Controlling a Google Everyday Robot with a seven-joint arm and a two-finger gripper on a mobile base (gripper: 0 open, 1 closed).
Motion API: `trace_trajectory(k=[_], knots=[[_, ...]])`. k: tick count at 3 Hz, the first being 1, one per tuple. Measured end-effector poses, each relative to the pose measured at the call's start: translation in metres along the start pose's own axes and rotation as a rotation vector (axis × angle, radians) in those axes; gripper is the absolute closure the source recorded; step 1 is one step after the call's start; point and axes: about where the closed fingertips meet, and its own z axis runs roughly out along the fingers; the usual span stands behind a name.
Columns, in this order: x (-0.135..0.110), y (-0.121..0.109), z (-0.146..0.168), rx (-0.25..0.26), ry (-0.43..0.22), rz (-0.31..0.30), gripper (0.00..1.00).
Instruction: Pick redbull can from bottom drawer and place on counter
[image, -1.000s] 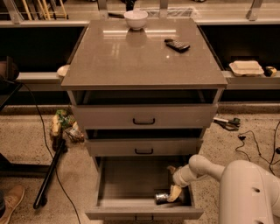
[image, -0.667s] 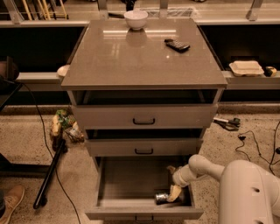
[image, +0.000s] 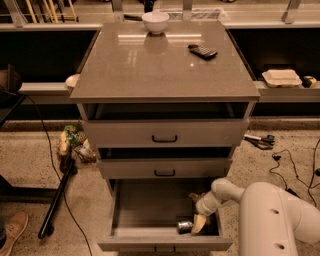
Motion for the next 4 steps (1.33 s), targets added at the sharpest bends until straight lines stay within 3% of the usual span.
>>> trace_trajectory(k=[2, 4], knots=[[0.026, 0.002, 0.027, -0.043, 0.027, -0.008, 0.00], [0.047, 0.002, 0.046, -0.060, 0.008, 0.025, 0.03]])
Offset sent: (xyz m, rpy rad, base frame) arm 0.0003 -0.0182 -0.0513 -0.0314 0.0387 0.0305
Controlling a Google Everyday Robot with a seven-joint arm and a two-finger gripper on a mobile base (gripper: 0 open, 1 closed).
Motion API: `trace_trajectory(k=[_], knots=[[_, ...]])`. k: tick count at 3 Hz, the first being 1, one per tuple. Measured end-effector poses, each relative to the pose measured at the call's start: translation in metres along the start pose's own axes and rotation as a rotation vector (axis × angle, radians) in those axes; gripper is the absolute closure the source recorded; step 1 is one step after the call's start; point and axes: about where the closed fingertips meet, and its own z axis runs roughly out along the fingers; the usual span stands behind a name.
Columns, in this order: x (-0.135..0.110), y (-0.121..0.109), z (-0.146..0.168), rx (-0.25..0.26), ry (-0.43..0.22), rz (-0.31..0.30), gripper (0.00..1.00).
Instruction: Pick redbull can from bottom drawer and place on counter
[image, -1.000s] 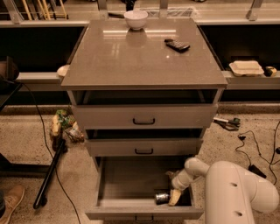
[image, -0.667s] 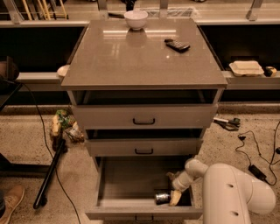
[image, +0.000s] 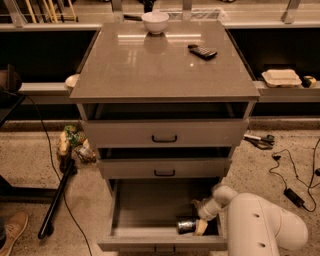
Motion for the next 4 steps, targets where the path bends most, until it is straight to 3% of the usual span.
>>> trace_trajectory(k=[1, 4], knots=[[0.0025, -0.0002, 0.0011, 0.004, 0.001, 0.002, 0.21], [0.0059, 0.0053, -0.0057, 0.043, 0.007, 0.001, 0.91]])
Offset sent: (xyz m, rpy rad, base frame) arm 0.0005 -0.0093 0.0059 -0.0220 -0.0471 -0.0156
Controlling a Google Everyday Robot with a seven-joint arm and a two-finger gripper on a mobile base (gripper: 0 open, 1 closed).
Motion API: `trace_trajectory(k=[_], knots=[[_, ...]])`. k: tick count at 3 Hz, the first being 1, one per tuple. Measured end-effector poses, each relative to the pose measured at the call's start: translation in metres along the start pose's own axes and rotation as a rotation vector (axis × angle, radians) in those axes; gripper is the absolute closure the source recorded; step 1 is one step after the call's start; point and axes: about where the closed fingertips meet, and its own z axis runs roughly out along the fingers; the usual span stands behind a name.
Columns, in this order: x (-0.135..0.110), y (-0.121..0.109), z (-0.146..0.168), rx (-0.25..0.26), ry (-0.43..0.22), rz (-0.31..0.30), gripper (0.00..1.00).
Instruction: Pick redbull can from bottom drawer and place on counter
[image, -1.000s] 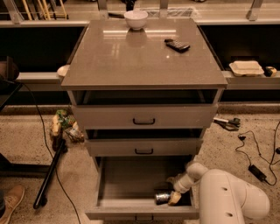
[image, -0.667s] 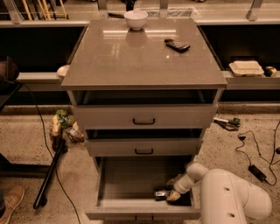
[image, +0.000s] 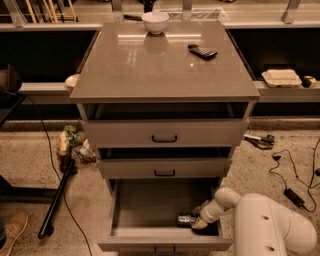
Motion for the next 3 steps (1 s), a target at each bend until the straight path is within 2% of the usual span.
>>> trace_trajectory(k=[1, 2, 3], knots=[[0.000, -0.002, -0.024, 0.043, 0.020, -0.015, 1.00], [-0.012, -0.005, -0.071, 0.099, 0.046, -0.080, 1.00], [-0.047, -0.019, -0.155, 0.164, 0.060, -0.199, 1.00]])
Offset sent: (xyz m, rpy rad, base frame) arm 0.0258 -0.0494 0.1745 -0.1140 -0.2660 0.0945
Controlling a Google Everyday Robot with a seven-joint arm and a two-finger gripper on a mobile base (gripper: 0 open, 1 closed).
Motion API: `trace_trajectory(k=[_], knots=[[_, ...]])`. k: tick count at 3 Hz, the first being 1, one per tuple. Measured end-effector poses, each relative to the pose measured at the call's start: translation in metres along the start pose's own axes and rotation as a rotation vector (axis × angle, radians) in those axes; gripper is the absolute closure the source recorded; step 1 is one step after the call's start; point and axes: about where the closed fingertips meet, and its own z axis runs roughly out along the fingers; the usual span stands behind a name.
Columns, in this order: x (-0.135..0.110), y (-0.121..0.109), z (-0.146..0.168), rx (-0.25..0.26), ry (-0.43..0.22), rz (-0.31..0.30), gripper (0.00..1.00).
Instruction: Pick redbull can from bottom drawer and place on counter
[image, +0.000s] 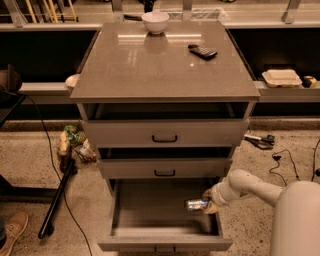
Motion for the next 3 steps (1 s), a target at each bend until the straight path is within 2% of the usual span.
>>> trace_trajectory(k=[1, 2, 3], knots=[[0.000, 0.000, 0.000, 0.000, 0.000, 0.000, 1.00], [-0.011, -0.004, -0.021, 0.014, -0.001, -0.031, 1.00], [-0.039, -0.011, -0.069, 0.062, 0.018, -0.096, 1.00]])
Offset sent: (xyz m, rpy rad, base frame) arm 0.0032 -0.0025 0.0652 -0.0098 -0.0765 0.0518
